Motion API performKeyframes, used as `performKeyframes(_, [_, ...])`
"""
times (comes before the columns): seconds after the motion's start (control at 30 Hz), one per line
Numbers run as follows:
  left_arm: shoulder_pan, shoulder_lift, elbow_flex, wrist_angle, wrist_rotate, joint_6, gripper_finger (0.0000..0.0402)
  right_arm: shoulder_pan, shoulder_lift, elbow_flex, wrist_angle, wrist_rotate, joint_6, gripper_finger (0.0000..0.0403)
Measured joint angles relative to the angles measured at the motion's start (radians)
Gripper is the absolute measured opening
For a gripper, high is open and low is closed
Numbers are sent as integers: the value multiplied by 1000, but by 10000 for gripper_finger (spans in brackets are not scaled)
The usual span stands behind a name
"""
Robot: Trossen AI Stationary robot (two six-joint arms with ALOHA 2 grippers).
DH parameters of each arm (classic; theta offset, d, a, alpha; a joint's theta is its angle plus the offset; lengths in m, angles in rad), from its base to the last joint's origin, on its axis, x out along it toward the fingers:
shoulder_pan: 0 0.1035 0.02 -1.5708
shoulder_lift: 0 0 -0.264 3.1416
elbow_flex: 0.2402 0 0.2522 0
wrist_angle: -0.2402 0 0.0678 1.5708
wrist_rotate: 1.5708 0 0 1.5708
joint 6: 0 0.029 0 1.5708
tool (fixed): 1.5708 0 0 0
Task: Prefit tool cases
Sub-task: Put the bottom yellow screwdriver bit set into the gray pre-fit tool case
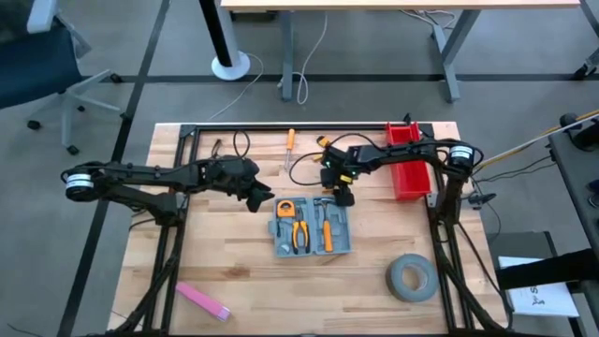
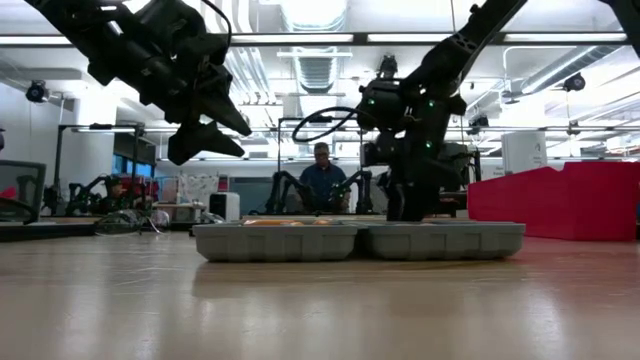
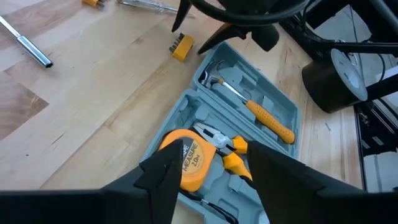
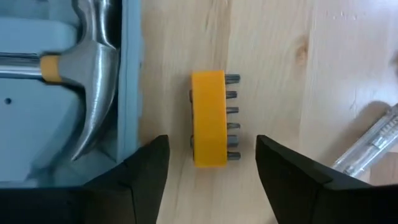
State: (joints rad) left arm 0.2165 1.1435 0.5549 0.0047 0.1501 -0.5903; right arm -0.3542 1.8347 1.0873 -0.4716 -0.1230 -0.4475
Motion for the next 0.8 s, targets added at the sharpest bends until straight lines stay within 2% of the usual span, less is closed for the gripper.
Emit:
performKeyframes(0.6, [0,0,0,2,0,-4,180,-31,-1,-45,69,-29,-18,197])
performKeyframes(0.8, [0,0,0,2,0,-4,181,-31,-3,-55,74,-37,-13,180])
